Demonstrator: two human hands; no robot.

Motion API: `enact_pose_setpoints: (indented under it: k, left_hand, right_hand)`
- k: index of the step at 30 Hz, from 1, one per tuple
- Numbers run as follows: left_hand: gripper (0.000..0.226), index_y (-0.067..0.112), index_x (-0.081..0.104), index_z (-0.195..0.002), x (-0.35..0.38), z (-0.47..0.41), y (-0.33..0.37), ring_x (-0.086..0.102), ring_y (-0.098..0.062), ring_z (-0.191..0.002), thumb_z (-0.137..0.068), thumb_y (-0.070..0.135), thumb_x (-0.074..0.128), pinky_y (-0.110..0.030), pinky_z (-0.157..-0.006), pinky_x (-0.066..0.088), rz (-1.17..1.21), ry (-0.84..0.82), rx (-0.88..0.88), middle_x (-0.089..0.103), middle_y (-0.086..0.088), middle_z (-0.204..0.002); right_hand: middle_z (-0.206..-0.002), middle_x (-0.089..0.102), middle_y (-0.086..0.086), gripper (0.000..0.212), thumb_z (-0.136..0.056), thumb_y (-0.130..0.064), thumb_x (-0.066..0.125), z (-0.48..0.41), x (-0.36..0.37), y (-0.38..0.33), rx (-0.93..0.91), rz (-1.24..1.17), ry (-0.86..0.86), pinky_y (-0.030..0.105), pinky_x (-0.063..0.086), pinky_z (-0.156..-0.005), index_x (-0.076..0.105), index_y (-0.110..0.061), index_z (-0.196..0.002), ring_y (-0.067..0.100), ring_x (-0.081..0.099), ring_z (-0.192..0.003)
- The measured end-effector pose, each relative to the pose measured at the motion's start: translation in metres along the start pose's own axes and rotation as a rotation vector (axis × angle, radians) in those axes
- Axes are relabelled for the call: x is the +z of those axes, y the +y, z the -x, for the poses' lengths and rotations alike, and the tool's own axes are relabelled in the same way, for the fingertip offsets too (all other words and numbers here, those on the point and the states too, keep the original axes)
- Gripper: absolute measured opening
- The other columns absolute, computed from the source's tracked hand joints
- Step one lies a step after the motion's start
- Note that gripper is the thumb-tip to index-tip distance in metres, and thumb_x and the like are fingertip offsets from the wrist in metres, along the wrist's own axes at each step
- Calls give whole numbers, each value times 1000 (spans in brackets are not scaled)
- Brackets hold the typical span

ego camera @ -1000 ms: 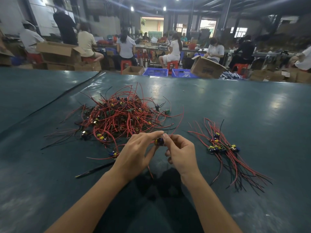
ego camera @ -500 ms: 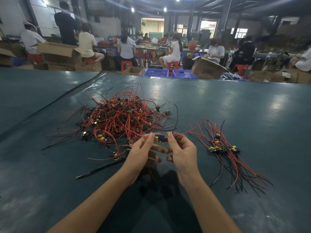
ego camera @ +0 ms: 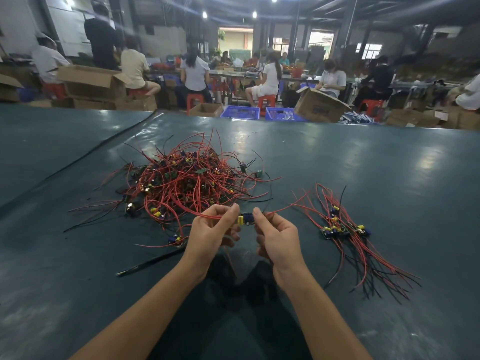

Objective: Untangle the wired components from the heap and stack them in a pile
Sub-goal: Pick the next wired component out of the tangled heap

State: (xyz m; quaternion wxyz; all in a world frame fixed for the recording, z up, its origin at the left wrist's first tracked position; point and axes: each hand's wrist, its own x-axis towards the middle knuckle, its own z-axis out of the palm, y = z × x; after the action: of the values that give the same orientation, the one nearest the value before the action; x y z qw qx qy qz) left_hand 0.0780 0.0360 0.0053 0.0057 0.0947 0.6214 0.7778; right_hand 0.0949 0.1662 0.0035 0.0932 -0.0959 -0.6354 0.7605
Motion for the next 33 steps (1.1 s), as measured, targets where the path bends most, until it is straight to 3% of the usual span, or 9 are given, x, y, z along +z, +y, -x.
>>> enact_pose_setpoints:
  k: [7, 13, 16, 18, 20, 26, 29, 31, 33]
  left_hand:
    - [36, 17, 72, -68, 2, 0, -7, 65, -14, -60, -76, 52, 67, -21, -58, 51, -165, -4, 45, 69, -4, -64]
    - [40, 15, 70, -60, 0, -2, -9, 61, -12, -53, -75, 52, 68, -17, -56, 49, -152, 80, 56, 67, -7, -58]
    - [38, 18, 70, -59, 1, -1, -9, 61, -12, -53, -75, 52, 69, -19, -55, 50, -160, 57, 54, 66, -5, -57]
    - [35, 22, 71, -59, 2, 0, -9, 61, -10, -53, -75, 52, 69, -18, -54, 49, -179, 34, 75, 65, 0, -56]
    - [35, 22, 72, -61, 3, 0, -9, 63, -10, -53, -74, 54, 68, -17, -54, 48, -201, 20, 84, 66, 1, -57]
    - [34, 17, 75, -67, 3, 0, -10, 63, -10, -53, -75, 49, 70, -17, -53, 48, -201, 7, 79, 65, -1, -55]
    - [36, 15, 74, -62, 4, 0, -7, 60, -13, -49, -74, 49, 70, -18, -51, 46, -149, 14, 67, 63, -6, -53]
    - [36, 15, 73, -59, 3, -2, -3, 57, -11, -46, -73, 49, 70, -17, -48, 44, -124, 27, 44, 63, -6, -52]
    - [36, 15, 74, -58, 2, -3, 0, 55, -9, -45, -71, 48, 70, -16, -47, 44, -99, 38, 25, 63, -4, -52]
  right_hand:
    - [-81, 74, 11, 21, -90, -30, 68, 1, 3, 0, 13, -16, -8, 36, 55, -63, 70, -18, -74, 21, 68, -72]
    - [-62, 68, -8, 20, -91, -32, 66, 1, 2, 0, 74, -60, 71, 22, 41, -48, 71, -16, -79, 3, 45, -43]
    - [-65, 65, 0, 27, -85, -39, 71, 4, 3, -1, 68, -11, 62, 29, 49, -58, 70, -16, -72, 14, 56, -55]
    - [-84, 72, 21, 35, -82, -43, 73, 8, 6, -1, 79, 28, 29, 46, 59, -78, 73, -9, -76, 41, 67, -80]
    - [-103, 63, 36, 41, -85, -43, 71, 11, 9, 0, 98, 61, 5, 63, 50, -86, 74, -2, -82, 53, 57, -101]
    - [-96, 72, 24, 30, -92, -31, 65, 6, 9, -1, 140, 18, 32, 54, 52, -93, 78, -17, -68, 41, 67, -97]
    - [-61, 63, 7, 31, -92, -31, 65, 2, 3, -6, 177, -79, 61, 35, 53, -62, 78, -17, -68, 17, 55, -63]
    - [-48, 34, -8, 28, -96, -29, 60, -6, -9, -10, 183, -171, 123, 21, 29, -38, 75, -14, -78, 7, 30, -42]
    - [-47, 27, -10, 26, -99, -26, 55, -14, -22, -12, 178, -284, 180, 18, 19, -33, 71, -9, -86, 4, 19, -35]
